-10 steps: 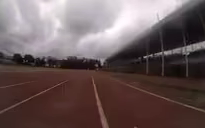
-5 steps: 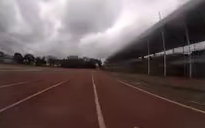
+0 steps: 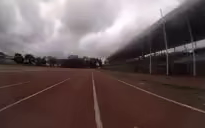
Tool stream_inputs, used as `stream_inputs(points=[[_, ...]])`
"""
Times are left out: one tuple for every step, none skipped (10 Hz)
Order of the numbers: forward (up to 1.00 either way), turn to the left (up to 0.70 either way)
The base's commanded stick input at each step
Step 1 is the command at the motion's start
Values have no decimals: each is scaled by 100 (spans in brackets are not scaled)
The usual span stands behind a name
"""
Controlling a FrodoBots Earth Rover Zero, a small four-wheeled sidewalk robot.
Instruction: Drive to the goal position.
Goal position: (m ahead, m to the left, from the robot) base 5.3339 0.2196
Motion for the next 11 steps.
stream_inputs(points=[[70, 0], [70, 0], [70, 0], [70, 0], [70, 0], [70, 0], [70, 0], [70, 0], [70, 0], [70, 0], [70, 0]])
